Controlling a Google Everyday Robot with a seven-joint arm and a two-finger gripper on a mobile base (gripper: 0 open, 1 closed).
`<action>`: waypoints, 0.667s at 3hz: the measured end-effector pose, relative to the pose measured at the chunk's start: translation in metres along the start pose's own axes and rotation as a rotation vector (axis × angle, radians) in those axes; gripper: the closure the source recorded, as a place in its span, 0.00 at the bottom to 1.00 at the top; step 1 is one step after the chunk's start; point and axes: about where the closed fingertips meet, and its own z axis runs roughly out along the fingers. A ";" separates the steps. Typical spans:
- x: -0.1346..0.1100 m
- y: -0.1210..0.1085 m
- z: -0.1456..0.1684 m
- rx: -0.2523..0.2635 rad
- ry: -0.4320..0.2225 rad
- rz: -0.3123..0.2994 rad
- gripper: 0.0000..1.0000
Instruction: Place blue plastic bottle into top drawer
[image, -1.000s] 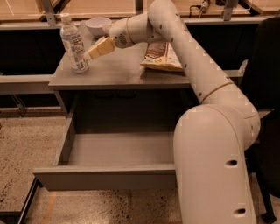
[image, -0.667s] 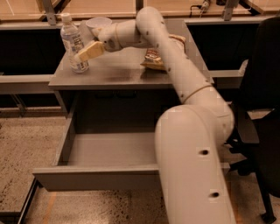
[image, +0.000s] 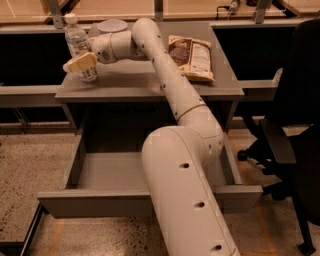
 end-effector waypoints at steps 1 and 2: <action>0.000 -0.003 0.003 0.011 0.011 0.003 0.41; -0.006 -0.007 -0.020 0.057 0.040 0.006 0.65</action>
Offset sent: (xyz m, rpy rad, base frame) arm -0.0275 -0.0545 0.0171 -0.0828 -0.0056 -0.1269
